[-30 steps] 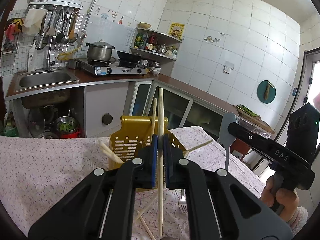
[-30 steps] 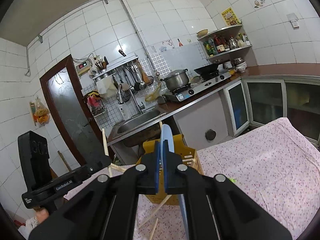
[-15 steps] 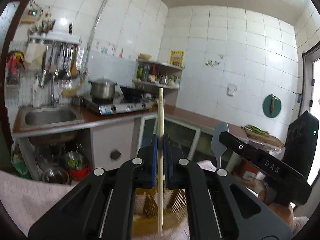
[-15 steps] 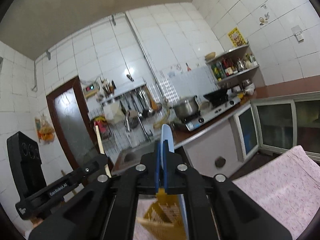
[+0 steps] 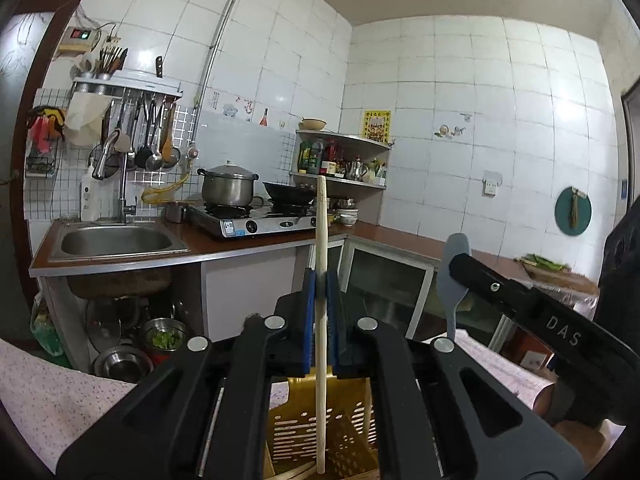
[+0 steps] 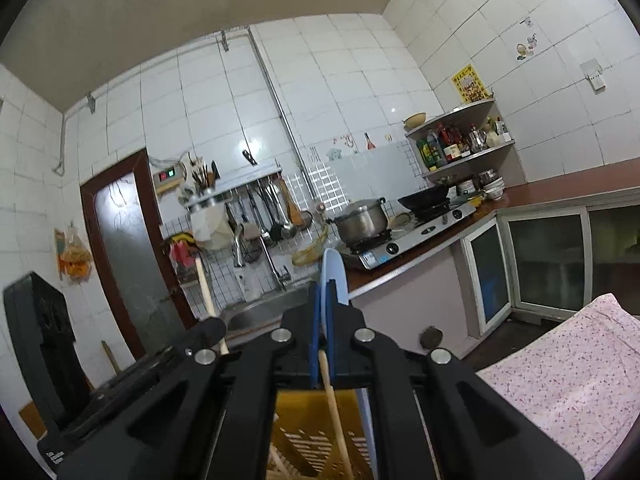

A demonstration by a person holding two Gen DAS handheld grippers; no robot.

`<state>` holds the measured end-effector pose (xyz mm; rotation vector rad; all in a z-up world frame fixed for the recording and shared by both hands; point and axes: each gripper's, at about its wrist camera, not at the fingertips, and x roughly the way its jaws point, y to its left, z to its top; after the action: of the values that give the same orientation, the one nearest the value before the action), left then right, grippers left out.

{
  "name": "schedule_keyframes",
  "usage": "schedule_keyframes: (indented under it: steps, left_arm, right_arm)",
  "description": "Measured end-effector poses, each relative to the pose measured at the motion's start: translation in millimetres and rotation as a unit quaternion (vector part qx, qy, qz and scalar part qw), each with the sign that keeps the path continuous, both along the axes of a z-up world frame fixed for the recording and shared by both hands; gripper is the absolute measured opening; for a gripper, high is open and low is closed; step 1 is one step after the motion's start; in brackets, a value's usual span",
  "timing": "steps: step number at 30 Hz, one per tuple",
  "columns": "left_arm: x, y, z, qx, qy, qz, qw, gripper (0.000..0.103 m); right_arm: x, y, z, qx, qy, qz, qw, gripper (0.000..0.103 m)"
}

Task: Organize utensils
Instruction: 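Lower the blue spoon and chopstick into the yellow holder and open both tools, then move both open tools back down to the loose utensils on the cloth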

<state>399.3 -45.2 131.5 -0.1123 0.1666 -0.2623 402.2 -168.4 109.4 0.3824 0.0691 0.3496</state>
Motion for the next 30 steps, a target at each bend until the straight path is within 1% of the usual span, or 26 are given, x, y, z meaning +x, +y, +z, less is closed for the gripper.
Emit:
schedule_keyframes:
  steps: [6,7,11,14,15,16,17,18,19,20,22,23,26,28,30]
  left_arm:
    - [6,3,-23,0.016,0.037,-0.006,0.9992,0.004]
    - [8,4,-25,0.016,0.044,-0.006,0.9989,0.004]
    - [14,10,-32,0.011,0.089,-0.01,0.996,0.004]
    - [9,14,-30,0.007,0.101,-0.011,0.9949,0.006]
    - [6,16,-28,0.007,0.103,-0.01,0.9946,0.011]
    - [2,17,-26,0.01,0.107,-0.01,0.9942,0.022]
    - [-1,17,-24,0.012,0.108,-0.008,0.9941,0.027]
    - [-6,19,-21,0.016,0.107,-0.001,0.9942,0.037]
    - [-11,21,-18,0.017,0.107,0.002,0.9941,0.041]
    - [-15,23,-17,0.016,0.108,0.002,0.994,0.042]
    - [-22,29,-14,0.008,0.125,-0.003,0.9922,0.048]
    - [-27,31,-13,0.009,0.129,-0.005,0.9916,0.049]
    - [-47,33,-16,0.024,0.135,-0.006,0.9905,0.051]
    - [-60,35,-20,0.028,0.141,-0.009,0.9896,0.06]
    - [-72,39,-27,0.025,0.147,-0.011,0.9887,0.067]
  right_arm:
    - [-2,9,-15,-0.05,0.019,-0.011,0.999,0.004]
    - [-3,10,-14,-0.056,0.019,-0.015,0.998,0.005]
    - [-3,8,-9,-0.08,0.056,-0.02,0.995,0.006]
    - [-7,5,-7,-0.102,0.067,-0.033,0.992,0.006]
    - [-8,2,-7,-0.1,0.072,-0.032,0.992,0.006]
    - [-9,-1,-6,-0.098,0.075,-0.033,0.992,0.006]
    - [-11,-4,-6,-0.097,0.083,-0.033,0.991,0.006]
    - [-12,-6,-6,-0.097,0.088,-0.034,0.991,0.007]
    - [-14,-8,-5,-0.098,0.091,-0.035,0.99,0.007]
    - [-19,-11,-3,-0.099,0.093,-0.036,0.99,0.007]
    - [-26,-14,-1,-0.102,0.096,-0.036,0.989,0.007]
    - [-32,-17,0,-0.105,0.1,-0.037,0.989,0.007]
    - [-50,-27,2,-0.108,0.106,-0.044,0.988,0.007]
    - [-62,-36,0,-0.105,0.108,-0.047,0.988,0.007]
    - [-75,-47,-6,-0.105,0.118,-0.056,0.986,0.007]
